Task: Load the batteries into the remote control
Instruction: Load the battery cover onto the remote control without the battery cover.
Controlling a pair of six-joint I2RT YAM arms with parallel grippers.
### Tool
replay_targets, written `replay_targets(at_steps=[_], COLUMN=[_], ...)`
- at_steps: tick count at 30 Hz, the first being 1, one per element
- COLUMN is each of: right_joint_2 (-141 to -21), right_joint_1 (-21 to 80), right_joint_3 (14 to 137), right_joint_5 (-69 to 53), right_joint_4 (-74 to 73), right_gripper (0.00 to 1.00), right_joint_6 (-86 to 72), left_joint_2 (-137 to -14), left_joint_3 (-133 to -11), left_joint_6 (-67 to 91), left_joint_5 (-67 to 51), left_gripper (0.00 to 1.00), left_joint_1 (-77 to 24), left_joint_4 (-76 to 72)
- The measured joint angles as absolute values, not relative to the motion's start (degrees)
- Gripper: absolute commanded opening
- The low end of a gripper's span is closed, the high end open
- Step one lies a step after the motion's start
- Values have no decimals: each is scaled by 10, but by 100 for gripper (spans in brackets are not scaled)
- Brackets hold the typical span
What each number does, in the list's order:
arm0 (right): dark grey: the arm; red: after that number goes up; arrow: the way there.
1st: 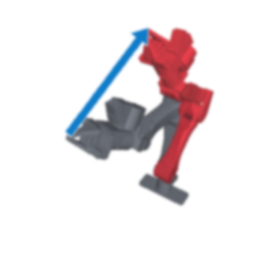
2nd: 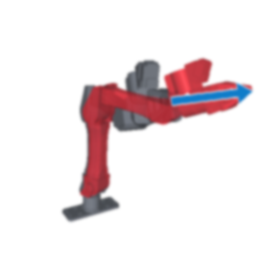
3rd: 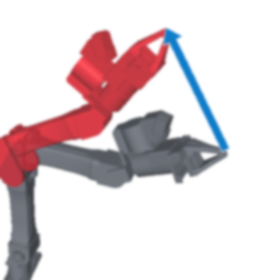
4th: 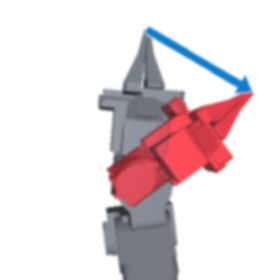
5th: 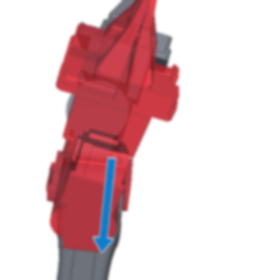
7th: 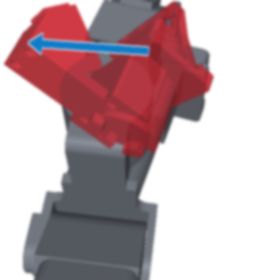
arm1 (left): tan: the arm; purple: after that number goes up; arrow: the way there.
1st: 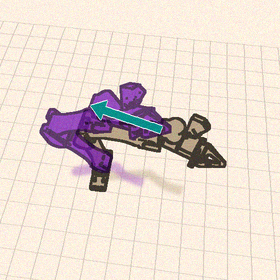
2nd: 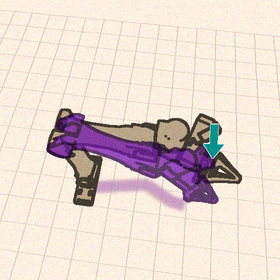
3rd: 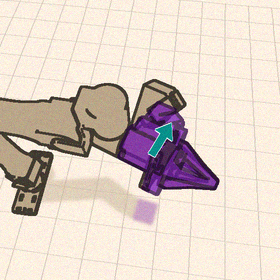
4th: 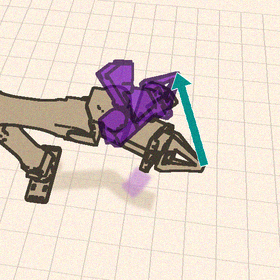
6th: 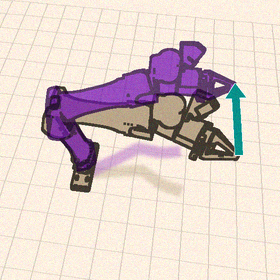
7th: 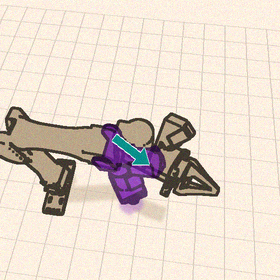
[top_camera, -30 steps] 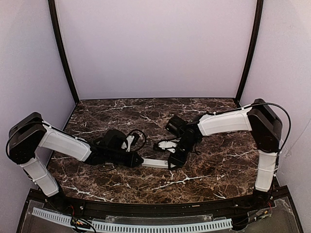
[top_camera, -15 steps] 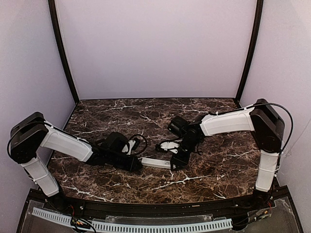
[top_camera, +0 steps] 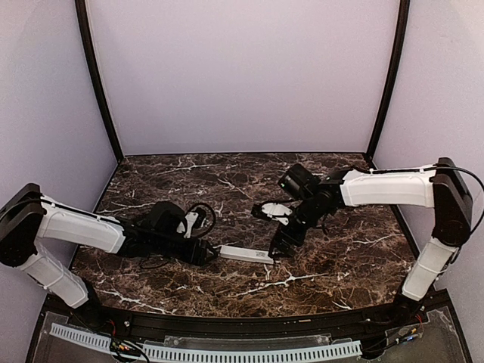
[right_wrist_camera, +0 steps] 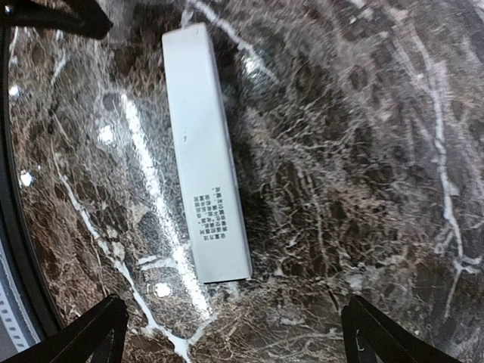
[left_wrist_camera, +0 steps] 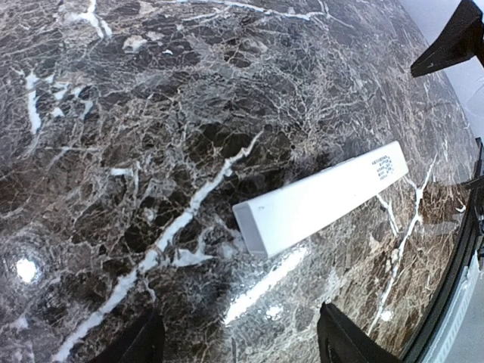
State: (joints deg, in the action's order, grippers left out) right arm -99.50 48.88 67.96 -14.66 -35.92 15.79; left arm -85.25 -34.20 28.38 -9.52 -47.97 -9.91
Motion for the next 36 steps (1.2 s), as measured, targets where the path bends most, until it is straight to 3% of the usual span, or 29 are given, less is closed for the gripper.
replay_targets(at_steps=[3, 6, 8, 9, 14, 22, 36], right_joint_2=[-938, -862, -806, -789, -788, -825, -898], right_joint_1=[474, 460, 451, 447, 430, 430, 432], right_joint_3=[659, 613, 571, 558, 534, 488, 457], right_joint_5=[-140, -134, -137, -144, -206, -254, -302], right_joint_4=[-337, -291, -265, -258, -237, -209, -113], right_gripper=[99, 99, 90, 87, 80, 60, 45], right_joint_6=[130, 83, 35, 12, -115, -253, -356], left_joint_2=[-828, -804, -790, -787, -807, -869, -905], left_joint_3=[-343, -345, -347, -349, -383, -399, -423], left_joint_6=[264, 239, 221, 215, 190, 197, 206], left_joint_5=[-76, -41, -21, -15, -6, -19, -38], left_gripper=[88, 91, 84, 76, 51, 44, 33], left_joint_1=[-478, -478, -478, -478, -479, -493, -502], left_joint_4=[-83, -64, -54, -51, -31, -29, -46])
